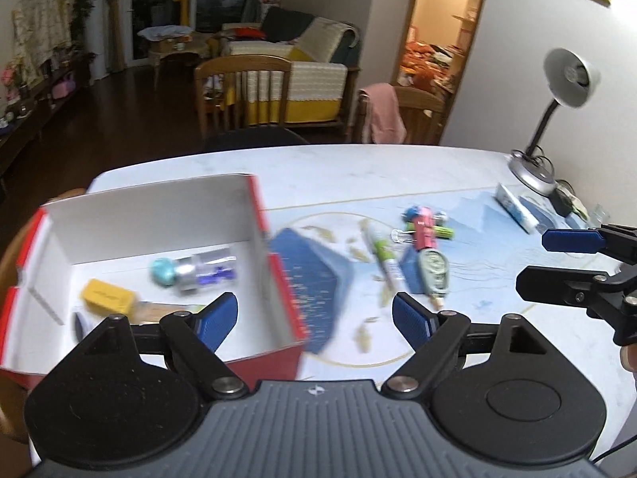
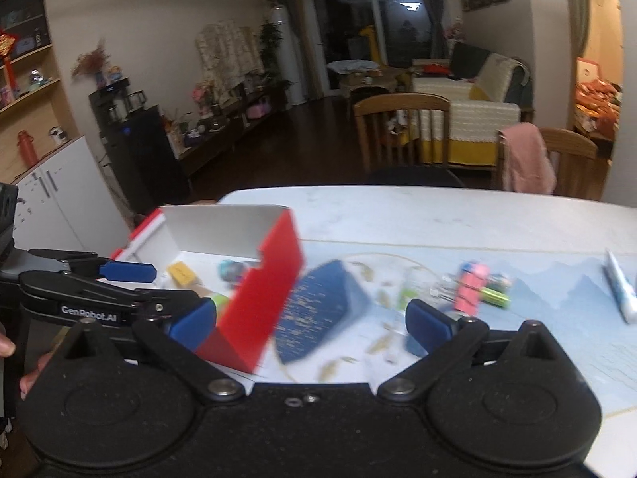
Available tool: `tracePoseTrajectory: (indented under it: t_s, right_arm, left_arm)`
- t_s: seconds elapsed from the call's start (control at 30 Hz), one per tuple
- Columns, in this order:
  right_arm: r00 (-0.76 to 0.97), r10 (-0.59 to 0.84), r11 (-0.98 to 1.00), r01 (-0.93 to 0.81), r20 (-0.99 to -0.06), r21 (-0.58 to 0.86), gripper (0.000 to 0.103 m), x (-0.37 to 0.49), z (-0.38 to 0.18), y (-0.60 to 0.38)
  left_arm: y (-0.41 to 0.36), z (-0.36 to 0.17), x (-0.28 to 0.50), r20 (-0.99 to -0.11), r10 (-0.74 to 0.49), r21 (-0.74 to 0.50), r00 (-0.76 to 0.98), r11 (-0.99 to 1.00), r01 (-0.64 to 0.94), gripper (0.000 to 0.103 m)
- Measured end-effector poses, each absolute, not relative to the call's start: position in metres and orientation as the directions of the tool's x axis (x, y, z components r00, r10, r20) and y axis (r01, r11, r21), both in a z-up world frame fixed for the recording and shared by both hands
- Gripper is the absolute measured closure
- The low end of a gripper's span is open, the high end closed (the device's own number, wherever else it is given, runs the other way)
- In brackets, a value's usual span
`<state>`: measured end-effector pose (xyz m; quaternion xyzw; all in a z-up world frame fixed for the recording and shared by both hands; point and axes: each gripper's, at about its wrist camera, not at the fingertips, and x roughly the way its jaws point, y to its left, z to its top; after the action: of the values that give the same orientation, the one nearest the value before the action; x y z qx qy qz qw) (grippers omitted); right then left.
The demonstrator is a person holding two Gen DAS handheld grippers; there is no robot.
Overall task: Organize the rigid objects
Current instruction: 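Withdraw both tools from the red box back over the table, then grasp the green glue stick with the left tool while the right tool grasps the white tube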
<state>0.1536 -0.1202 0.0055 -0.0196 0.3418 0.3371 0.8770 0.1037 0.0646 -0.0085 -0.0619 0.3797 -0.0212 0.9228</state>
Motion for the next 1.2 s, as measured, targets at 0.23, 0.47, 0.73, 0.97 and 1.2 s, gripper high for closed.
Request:
tracePoseTrajectory:
  t_s: [0.23,0.47,0.73,0.97,1.2]
  right_arm:
    - [0.575,0.506,0.827,-0.534,-0.643,0.174,0.002,0.170,-0.008,-0.185]
    - [0.605,0.446,0.867,-0.474,-0.660,0.152,0.002,0.188,-0.020,-0.248]
    - [0.639,0.337,0.918,-0.385,-0.692,0.092,0.002,0.235,-0.041,-0.310]
    - [0.656,0.236,0.952,-0.304,-0.717,0.035,0.004,0.292,-0.063,-0.358]
    - [0.645,0.185,0.966,-0.257,-0.741,0.018,0.009,0.337,-0.089,-0.378]
  left_arm:
    - [0.011,-0.023,0.127,-0.697,-0.126,-0.146,0.706,0.989,0.032,0.001]
    - [-0.026,-0.041,0.151,-0.701,-0.078,-0.120,0.709,0.993,-0.010,0.001]
    - [-0.052,-0.060,0.189,-0.709,-0.028,-0.064,0.705,0.998,-0.024,0.001]
    - [-0.060,-0.085,0.224,-0.736,0.028,-0.036,0.676,0.996,-0.080,0.001]
    - [-0.062,-0.112,0.258,-0.764,0.095,0.025,0.638,0.993,-0.118,0.001]
